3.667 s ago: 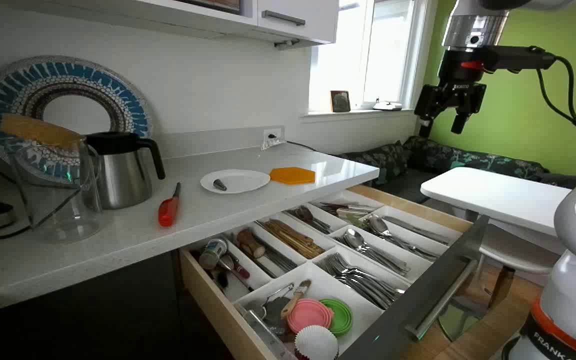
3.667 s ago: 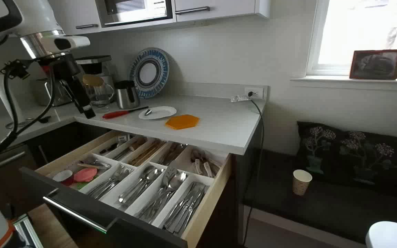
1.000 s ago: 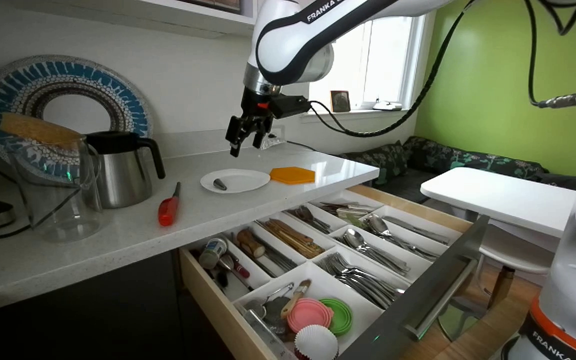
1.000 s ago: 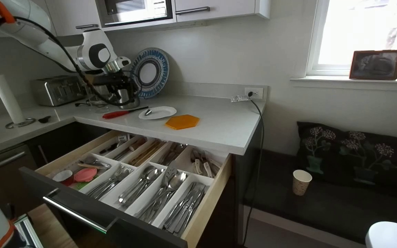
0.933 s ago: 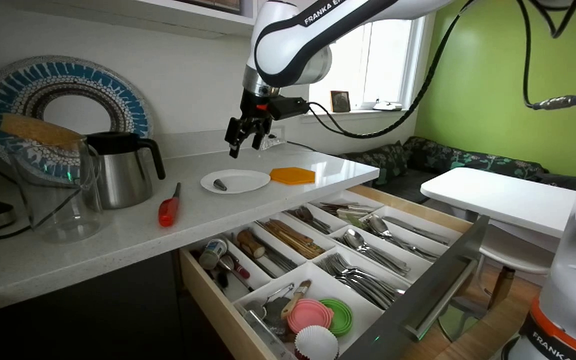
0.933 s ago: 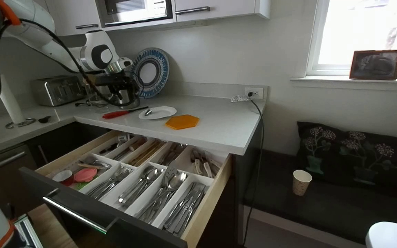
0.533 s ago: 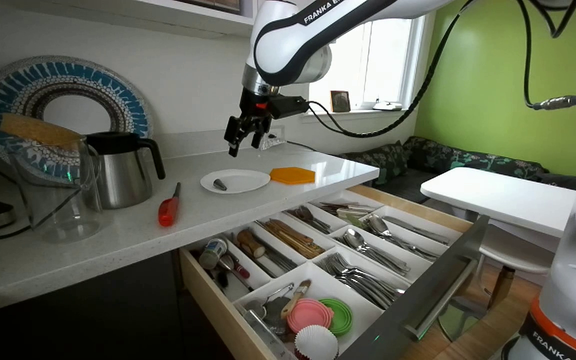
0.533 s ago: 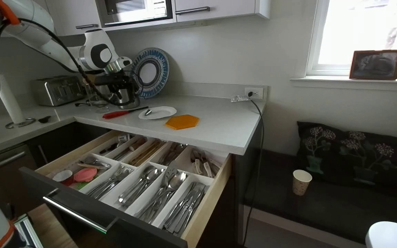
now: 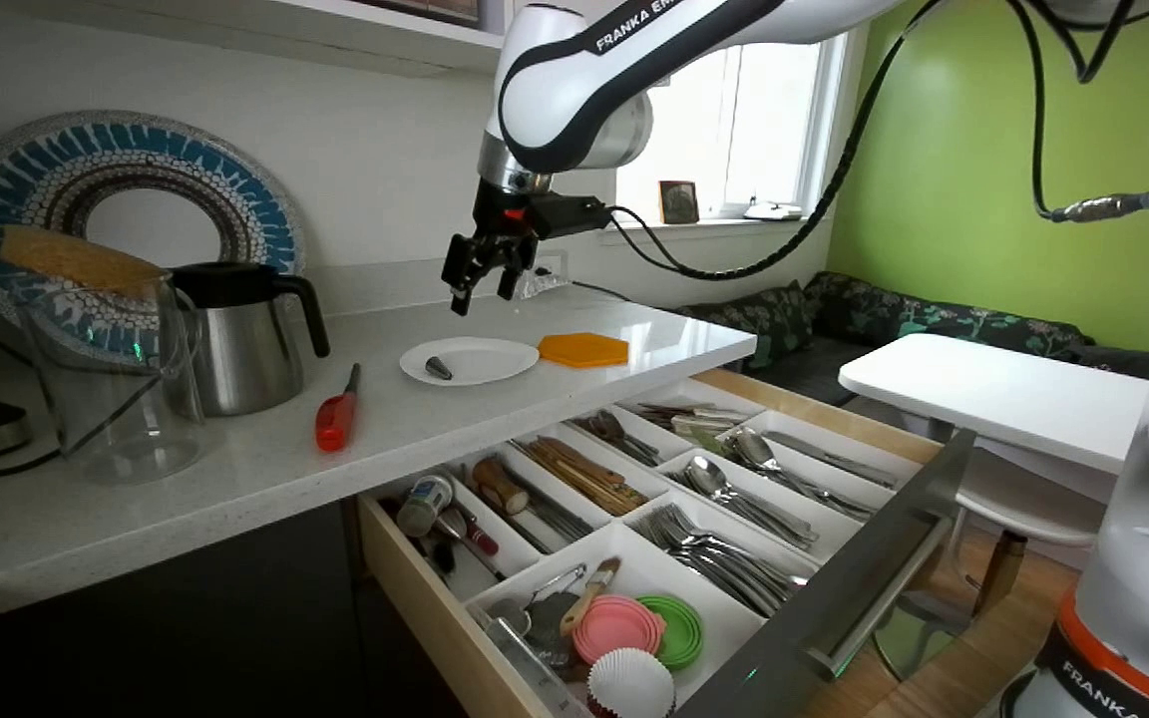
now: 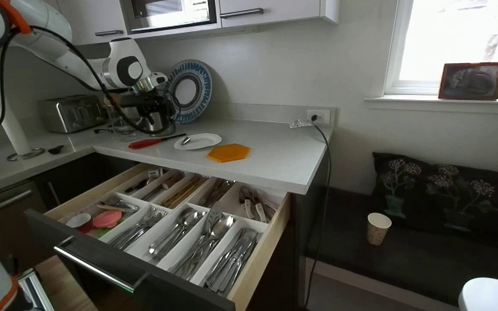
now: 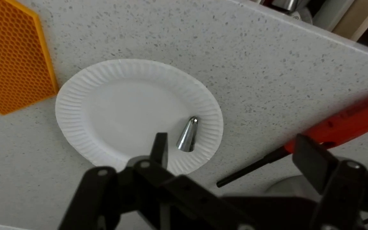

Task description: Remove the silver object from the white plate and put it in the drawer on the left

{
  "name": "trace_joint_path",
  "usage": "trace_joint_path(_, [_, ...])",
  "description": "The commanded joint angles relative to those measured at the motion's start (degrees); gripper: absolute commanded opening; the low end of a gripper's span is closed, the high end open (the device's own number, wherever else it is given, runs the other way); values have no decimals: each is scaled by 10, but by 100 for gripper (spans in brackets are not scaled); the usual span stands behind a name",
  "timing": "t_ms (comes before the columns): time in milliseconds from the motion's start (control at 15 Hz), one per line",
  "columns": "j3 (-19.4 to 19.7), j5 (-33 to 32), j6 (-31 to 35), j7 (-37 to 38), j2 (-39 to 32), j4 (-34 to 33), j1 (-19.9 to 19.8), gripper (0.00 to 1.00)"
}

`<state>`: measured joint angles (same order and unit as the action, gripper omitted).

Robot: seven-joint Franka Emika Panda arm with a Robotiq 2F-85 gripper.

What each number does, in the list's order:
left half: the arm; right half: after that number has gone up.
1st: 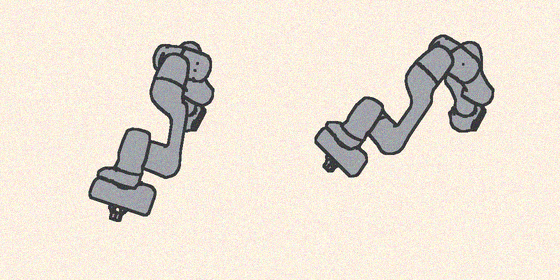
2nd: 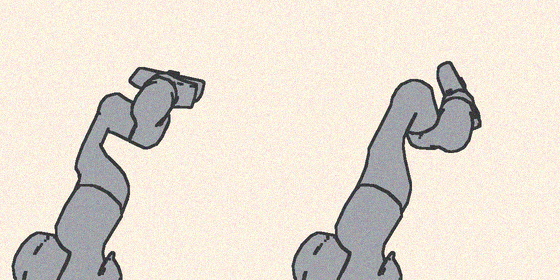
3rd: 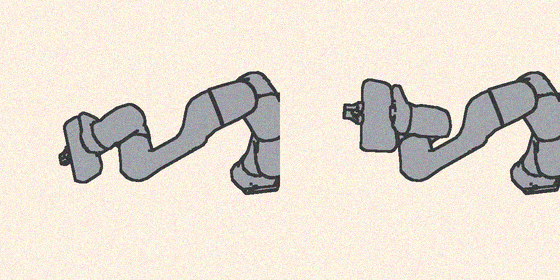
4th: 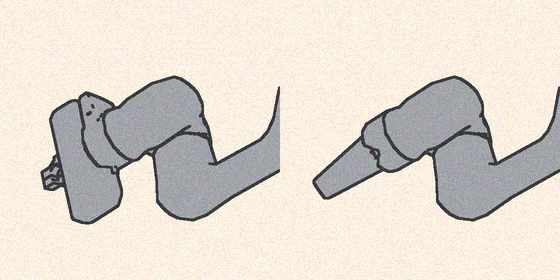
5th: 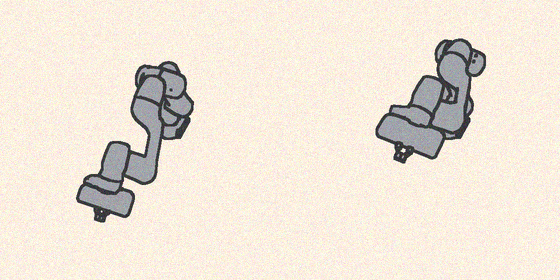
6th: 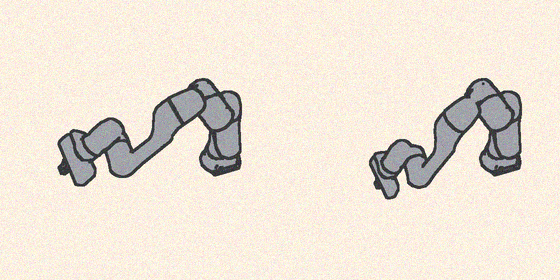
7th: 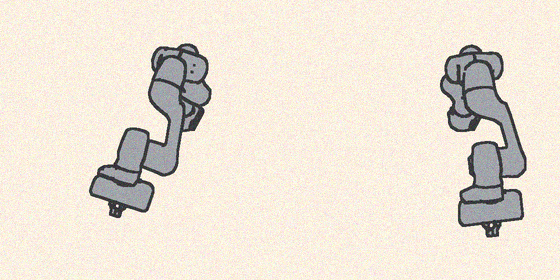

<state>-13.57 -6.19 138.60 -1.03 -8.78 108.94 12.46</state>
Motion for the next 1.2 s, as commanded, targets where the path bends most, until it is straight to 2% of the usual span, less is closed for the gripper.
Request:
trace_joint_path(0, [13,-13,-47,57,-79,-84,16,100])
trace_joint_path(533, [55,-21,-83,137,-221,-242,52,100])
trace_joint_path(1000, [83,-21,-142,164,-304,-353,82,100])
trace_joint_path(1067, [86,-22,-148,167,-313,-366,85,96])
trace_joint_path(1133, [89,-21,-154,170,-320,-377,87,87])
